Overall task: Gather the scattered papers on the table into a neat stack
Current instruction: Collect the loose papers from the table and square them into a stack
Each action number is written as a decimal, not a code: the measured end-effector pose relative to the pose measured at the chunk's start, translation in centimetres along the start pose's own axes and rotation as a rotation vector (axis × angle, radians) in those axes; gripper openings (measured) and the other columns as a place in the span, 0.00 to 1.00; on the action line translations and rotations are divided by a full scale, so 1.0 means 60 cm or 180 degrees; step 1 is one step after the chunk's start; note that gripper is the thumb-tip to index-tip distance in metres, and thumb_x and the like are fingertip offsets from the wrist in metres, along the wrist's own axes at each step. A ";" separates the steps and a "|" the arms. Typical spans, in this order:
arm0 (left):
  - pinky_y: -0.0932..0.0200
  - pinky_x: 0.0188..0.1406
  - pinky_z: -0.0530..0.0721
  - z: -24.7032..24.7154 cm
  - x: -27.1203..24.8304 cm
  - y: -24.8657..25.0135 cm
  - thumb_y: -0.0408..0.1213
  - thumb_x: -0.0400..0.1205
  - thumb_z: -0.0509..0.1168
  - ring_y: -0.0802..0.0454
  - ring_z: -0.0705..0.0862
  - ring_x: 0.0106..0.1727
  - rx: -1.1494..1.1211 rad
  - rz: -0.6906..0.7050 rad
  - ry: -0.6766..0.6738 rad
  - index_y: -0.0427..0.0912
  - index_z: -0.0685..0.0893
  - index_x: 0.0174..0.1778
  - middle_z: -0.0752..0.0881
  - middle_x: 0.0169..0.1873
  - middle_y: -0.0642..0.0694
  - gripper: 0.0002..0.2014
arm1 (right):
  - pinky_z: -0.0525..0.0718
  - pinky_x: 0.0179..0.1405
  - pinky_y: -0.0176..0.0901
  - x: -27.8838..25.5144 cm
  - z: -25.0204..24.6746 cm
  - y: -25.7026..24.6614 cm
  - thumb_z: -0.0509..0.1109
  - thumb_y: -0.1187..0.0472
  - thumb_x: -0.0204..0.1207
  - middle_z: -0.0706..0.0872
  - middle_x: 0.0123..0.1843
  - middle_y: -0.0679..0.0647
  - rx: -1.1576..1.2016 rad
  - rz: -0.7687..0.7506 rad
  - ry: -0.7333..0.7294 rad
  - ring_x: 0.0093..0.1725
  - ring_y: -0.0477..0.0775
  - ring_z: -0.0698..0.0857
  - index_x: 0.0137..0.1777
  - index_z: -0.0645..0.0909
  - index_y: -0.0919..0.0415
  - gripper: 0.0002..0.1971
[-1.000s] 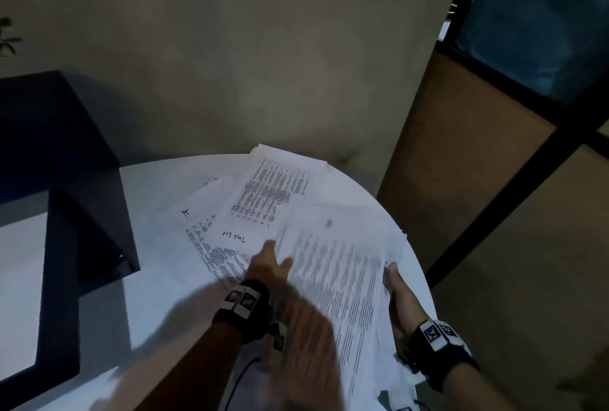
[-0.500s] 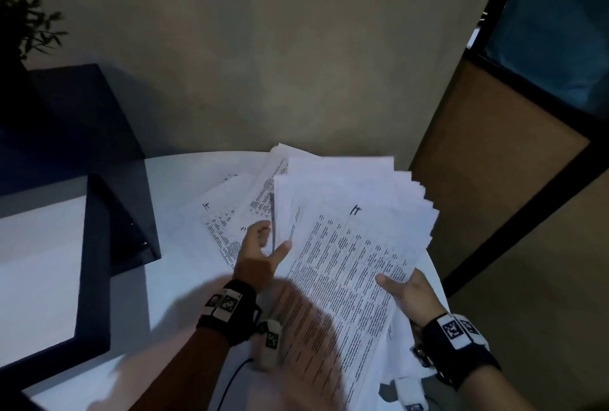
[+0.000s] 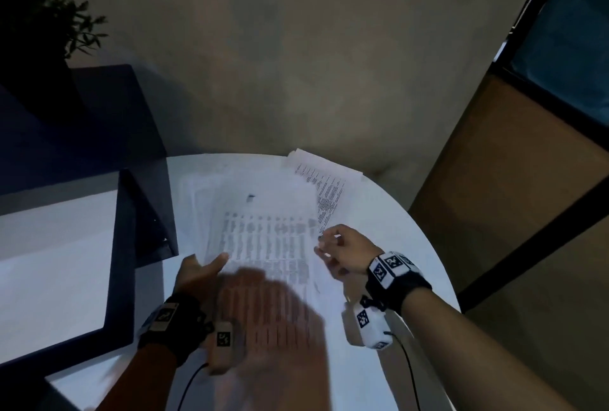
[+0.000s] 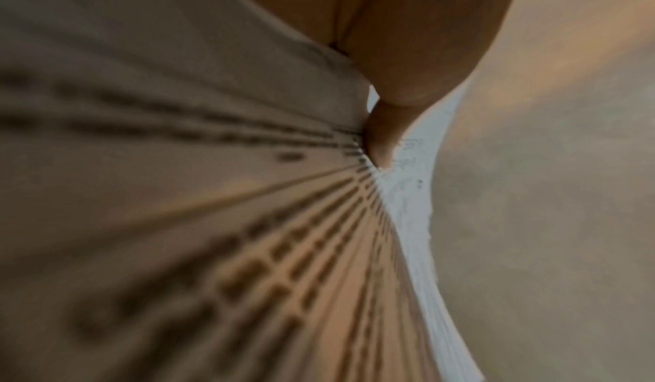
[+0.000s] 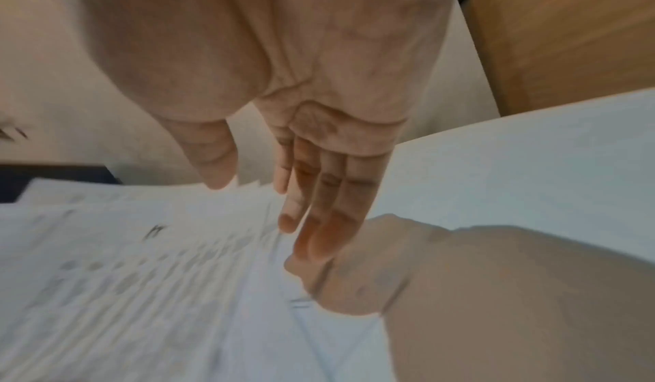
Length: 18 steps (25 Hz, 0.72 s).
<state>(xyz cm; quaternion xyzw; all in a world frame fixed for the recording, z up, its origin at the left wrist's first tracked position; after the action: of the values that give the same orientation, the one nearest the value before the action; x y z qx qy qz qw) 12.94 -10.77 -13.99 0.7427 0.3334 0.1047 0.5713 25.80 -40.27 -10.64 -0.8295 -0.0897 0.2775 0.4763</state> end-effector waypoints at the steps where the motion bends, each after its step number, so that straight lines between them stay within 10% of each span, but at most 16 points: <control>1: 0.48 0.55 0.84 -0.011 0.005 -0.026 0.45 0.77 0.73 0.38 0.87 0.53 0.0054 -0.0238 0.0156 0.33 0.86 0.54 0.89 0.48 0.37 0.18 | 0.83 0.45 0.50 0.008 -0.008 0.008 0.70 0.53 0.76 0.87 0.55 0.54 -0.0210 0.0114 0.0134 0.57 0.58 0.89 0.58 0.79 0.64 0.17; 5: 0.40 0.60 0.84 -0.016 0.025 -0.067 0.45 0.80 0.68 0.31 0.86 0.55 0.0603 -0.0555 0.0304 0.32 0.85 0.58 0.87 0.52 0.30 0.19 | 0.87 0.59 0.51 0.041 -0.063 0.024 0.69 0.54 0.74 0.88 0.59 0.53 -0.0971 0.0627 0.0783 0.57 0.59 0.86 0.52 0.86 0.53 0.09; 11: 0.50 0.47 0.84 -0.008 0.025 -0.057 0.45 0.86 0.62 0.40 0.86 0.43 0.0717 -0.0380 0.0129 0.31 0.85 0.51 0.89 0.47 0.33 0.18 | 0.80 0.60 0.52 0.096 -0.049 0.030 0.69 0.40 0.75 0.85 0.61 0.60 -0.0530 0.1147 0.0763 0.60 0.67 0.83 0.68 0.77 0.63 0.30; 15: 0.55 0.45 0.81 -0.003 0.023 -0.056 0.49 0.85 0.63 0.37 0.87 0.52 0.0637 -0.0505 0.0044 0.32 0.83 0.63 0.88 0.54 0.34 0.22 | 0.78 0.39 0.38 0.120 -0.039 0.003 0.73 0.50 0.77 0.86 0.56 0.66 -0.0110 0.1011 0.0969 0.46 0.62 0.84 0.54 0.81 0.62 0.15; 18: 0.56 0.43 0.81 -0.003 0.023 -0.058 0.48 0.85 0.63 0.38 0.87 0.53 0.0636 -0.0535 0.0035 0.32 0.81 0.65 0.87 0.56 0.33 0.23 | 0.76 0.52 0.41 0.126 -0.043 0.002 0.73 0.59 0.77 0.87 0.60 0.62 0.0179 0.0914 0.1505 0.51 0.62 0.84 0.52 0.78 0.58 0.08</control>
<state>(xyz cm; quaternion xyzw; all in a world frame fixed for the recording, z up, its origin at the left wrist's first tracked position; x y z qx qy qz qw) 12.56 -9.36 -17.43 0.7647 0.4064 0.0267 0.4994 33.44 -39.12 -12.54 -0.8620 0.1501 0.1432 0.4626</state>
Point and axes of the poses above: each hand's wrist, its own x-axis towards the middle knuckle, its own z-axis out of the palm, y = z × x, the point moved 6 cm from there along x, towards the middle knuckle
